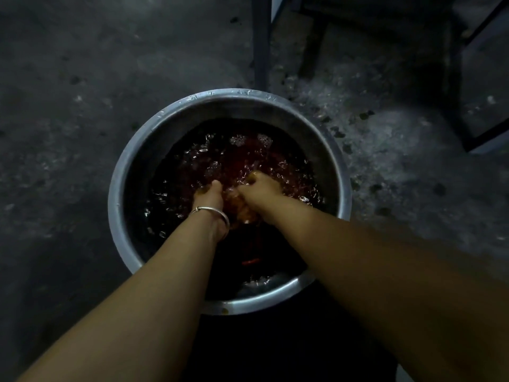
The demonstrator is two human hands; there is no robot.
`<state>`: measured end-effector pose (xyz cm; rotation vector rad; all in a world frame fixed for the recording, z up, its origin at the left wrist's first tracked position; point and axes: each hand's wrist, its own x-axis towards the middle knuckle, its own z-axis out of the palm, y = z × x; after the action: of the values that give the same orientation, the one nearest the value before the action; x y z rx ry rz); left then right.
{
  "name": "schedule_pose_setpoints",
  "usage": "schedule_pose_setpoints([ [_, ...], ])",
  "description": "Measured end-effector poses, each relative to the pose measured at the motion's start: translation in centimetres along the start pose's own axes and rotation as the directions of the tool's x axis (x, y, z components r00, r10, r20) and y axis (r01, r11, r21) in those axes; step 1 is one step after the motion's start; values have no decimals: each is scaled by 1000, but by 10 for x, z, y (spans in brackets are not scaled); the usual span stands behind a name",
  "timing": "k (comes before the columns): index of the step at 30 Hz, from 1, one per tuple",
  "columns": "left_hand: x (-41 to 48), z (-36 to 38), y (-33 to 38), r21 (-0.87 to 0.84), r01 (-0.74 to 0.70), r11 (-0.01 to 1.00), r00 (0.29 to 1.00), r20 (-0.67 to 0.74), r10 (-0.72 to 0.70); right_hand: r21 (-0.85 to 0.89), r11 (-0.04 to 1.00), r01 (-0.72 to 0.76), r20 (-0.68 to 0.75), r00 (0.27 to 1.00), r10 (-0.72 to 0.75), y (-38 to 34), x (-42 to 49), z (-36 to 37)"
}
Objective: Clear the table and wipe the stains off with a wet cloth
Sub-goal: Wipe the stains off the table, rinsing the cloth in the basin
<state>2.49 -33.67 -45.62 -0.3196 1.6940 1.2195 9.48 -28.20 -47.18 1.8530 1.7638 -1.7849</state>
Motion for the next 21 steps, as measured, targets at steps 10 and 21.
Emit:
schedule_pose_setpoints([
  [10, -13, 5, 23, 112, -46, 993, 993, 116, 33, -197, 855, 479, -115, 855, -505, -37, -26, 23],
  [21, 20, -9, 7, 124, -228, 966, 959, -140, 244, -615, 776, 140, -137, 950, -280, 5, 10, -34],
])
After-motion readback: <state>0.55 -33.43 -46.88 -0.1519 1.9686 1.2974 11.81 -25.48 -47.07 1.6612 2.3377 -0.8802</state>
